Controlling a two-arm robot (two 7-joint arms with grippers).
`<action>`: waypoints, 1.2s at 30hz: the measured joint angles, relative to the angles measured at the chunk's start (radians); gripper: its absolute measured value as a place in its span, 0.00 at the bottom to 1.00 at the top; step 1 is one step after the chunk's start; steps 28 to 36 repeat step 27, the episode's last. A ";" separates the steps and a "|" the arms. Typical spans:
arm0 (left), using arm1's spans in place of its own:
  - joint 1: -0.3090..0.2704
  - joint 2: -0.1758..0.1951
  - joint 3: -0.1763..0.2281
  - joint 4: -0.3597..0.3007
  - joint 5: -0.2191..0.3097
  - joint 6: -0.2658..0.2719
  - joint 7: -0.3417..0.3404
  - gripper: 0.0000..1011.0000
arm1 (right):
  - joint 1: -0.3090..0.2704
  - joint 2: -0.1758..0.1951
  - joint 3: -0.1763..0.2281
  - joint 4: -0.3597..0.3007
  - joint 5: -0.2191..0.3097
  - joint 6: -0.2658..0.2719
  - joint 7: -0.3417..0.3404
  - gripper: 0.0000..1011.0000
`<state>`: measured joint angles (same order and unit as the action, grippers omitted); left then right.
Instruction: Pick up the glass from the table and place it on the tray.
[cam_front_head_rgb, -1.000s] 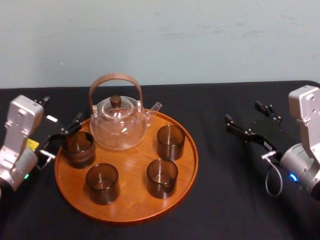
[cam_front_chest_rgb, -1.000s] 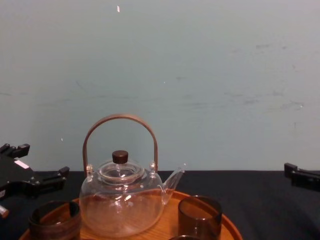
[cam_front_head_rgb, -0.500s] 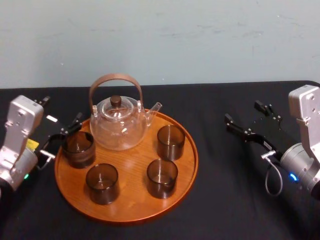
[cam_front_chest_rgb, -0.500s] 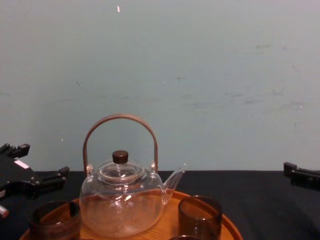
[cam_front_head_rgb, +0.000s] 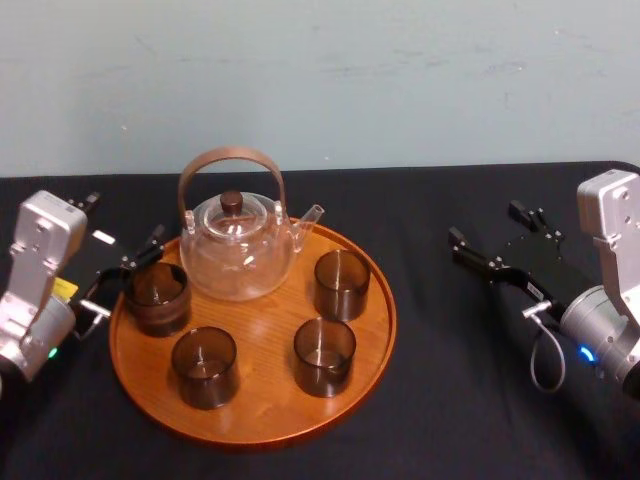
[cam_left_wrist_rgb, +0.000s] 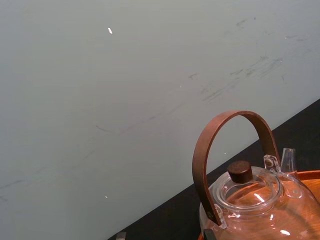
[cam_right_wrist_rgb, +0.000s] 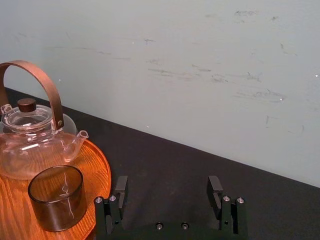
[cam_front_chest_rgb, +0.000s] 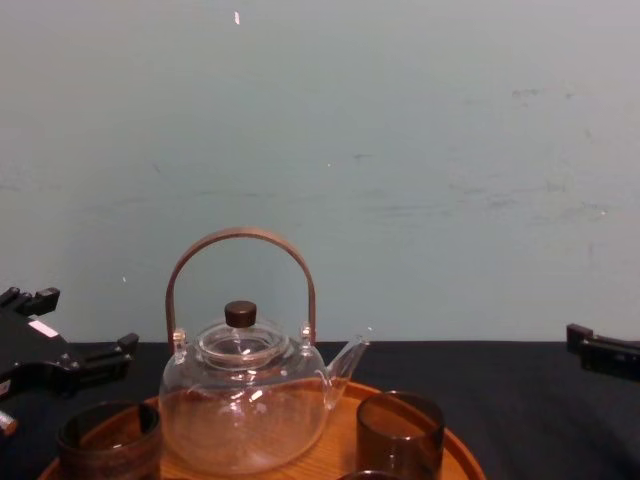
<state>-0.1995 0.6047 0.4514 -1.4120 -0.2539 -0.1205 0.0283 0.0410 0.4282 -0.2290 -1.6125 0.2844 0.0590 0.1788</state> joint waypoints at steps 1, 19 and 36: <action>0.000 0.000 0.000 0.000 0.000 0.000 0.000 0.99 | 0.000 0.000 0.000 0.000 0.000 0.000 0.000 0.99; 0.000 0.000 0.000 0.000 0.000 0.000 0.000 0.99 | 0.000 0.000 0.000 0.000 0.001 0.000 0.000 0.99; 0.000 0.000 0.000 0.000 0.000 0.000 0.000 0.99 | 0.000 0.000 0.000 0.000 0.000 0.000 0.000 0.99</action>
